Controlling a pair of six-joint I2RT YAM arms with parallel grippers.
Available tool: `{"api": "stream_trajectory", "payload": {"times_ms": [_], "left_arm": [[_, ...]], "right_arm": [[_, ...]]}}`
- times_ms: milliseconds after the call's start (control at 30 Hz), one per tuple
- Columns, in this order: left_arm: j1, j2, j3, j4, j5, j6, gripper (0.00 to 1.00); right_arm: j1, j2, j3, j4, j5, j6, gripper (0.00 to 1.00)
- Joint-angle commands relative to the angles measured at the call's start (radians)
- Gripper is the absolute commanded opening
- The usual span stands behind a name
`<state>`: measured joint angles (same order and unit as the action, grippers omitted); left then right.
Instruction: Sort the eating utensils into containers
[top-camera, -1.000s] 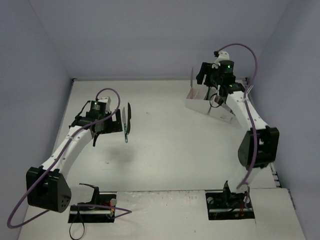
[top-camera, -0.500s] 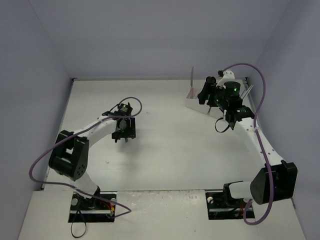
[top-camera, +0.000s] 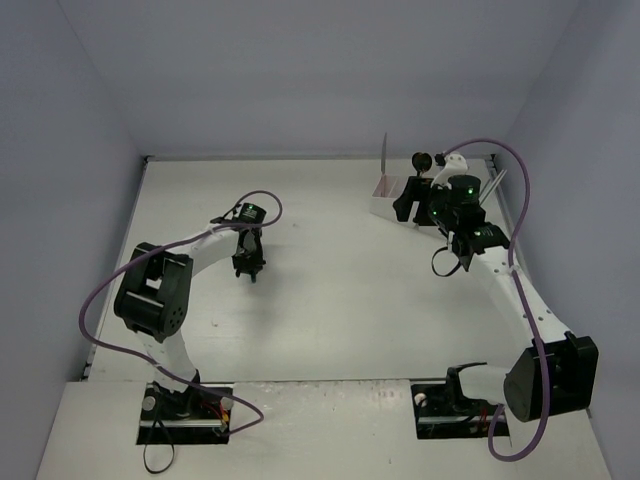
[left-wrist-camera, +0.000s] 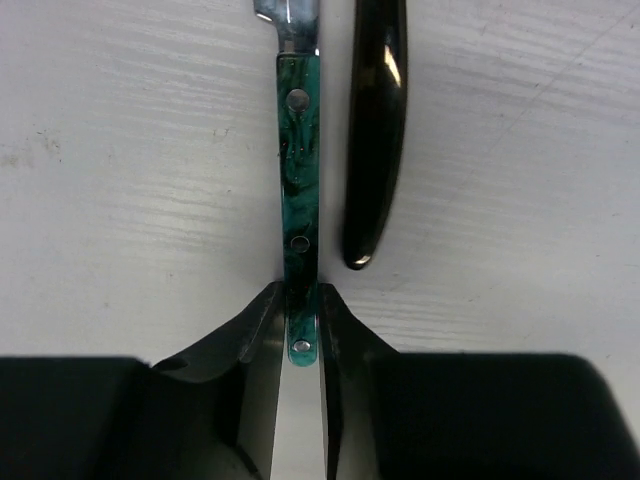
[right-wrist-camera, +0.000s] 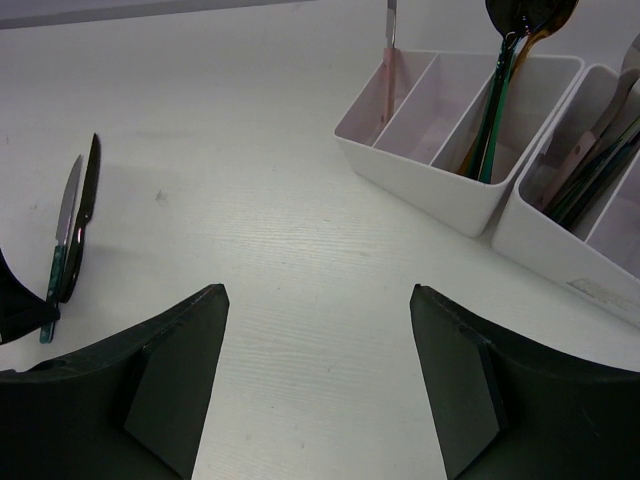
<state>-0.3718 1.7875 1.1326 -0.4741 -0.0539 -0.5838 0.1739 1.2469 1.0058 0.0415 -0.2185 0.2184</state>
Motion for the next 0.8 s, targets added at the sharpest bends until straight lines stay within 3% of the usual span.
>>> {"api": "stream_trajectory", "payload": {"times_ms": [0,33,233,367,500,767], "left_arm": [[0.025,0.027,-0.015,0.009,-0.022,-0.023,0.09],[0.028,0.014,-0.024,0.008,-0.028,-0.025,0.00],[0.028,-0.124,-0.088,-0.036,-0.097,-0.027,0.00],[0.012,-0.316,-0.129,-0.045,-0.119,0.011,0.00],[-0.085,-0.540,-0.147,-0.001,-0.142,0.094,0.00],[-0.199,-0.814,-0.172,0.165,0.026,0.217,0.00]], "right_arm": [[0.010,-0.025,0.007,0.061,-0.019,0.002,0.71],[0.013,-0.023,0.008,0.061,-0.018,0.001,0.72],[0.062,-0.005,0.028,0.060,-0.049,0.012,0.72],[0.139,0.027,0.071,0.061,-0.106,0.044,0.73],[0.213,0.062,0.129,0.065,-0.170,0.098,0.73],[0.378,0.129,0.275,0.071,-0.203,0.153,0.72]]}}
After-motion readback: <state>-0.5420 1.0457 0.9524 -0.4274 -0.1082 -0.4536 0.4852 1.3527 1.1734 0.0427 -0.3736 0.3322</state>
